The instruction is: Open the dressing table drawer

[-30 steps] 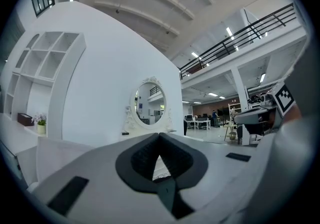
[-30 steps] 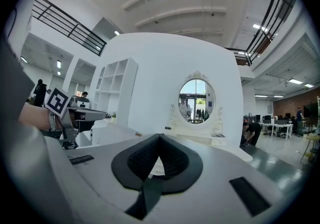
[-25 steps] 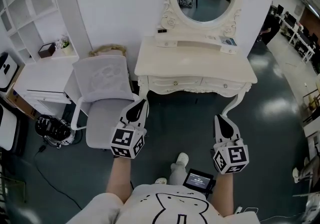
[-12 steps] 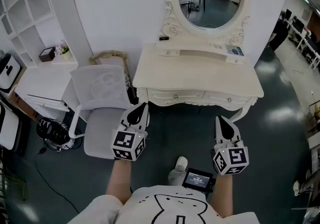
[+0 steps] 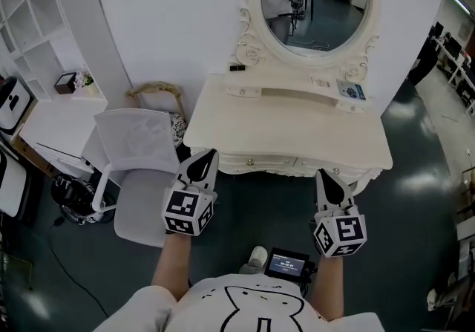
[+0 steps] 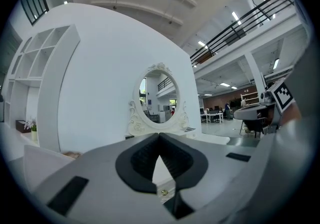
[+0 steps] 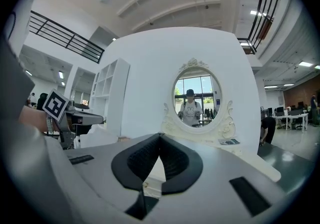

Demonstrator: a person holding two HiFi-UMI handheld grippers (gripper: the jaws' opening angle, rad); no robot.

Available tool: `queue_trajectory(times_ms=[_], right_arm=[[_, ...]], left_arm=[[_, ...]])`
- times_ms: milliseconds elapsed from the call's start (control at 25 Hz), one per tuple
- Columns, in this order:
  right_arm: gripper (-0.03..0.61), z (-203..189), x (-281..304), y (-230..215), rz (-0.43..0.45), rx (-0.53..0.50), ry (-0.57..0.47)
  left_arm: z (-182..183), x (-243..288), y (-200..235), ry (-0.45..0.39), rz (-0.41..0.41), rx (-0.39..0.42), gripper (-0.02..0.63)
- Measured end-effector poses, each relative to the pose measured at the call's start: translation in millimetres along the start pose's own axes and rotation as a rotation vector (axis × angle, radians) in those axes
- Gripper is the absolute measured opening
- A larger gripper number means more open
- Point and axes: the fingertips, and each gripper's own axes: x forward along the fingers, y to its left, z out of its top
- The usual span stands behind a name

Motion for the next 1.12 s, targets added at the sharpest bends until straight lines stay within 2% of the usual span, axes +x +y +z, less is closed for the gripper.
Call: queue_trajectory(times_ms=[520, 1120], right_arm=[[0.021, -1.5, 69.6, -73.6, 0.066, -0.013, 0.011], [0.021, -28.0, 127.4, -98.2, 0.103, 0.022, 0.035]], left_arm=[[4.5, 83.5, 3.4, -0.007, 0.094, -0.034, 0.003], [-17.4, 126.5, 23.9, 0.031, 0.141, -0.064, 0.003]])
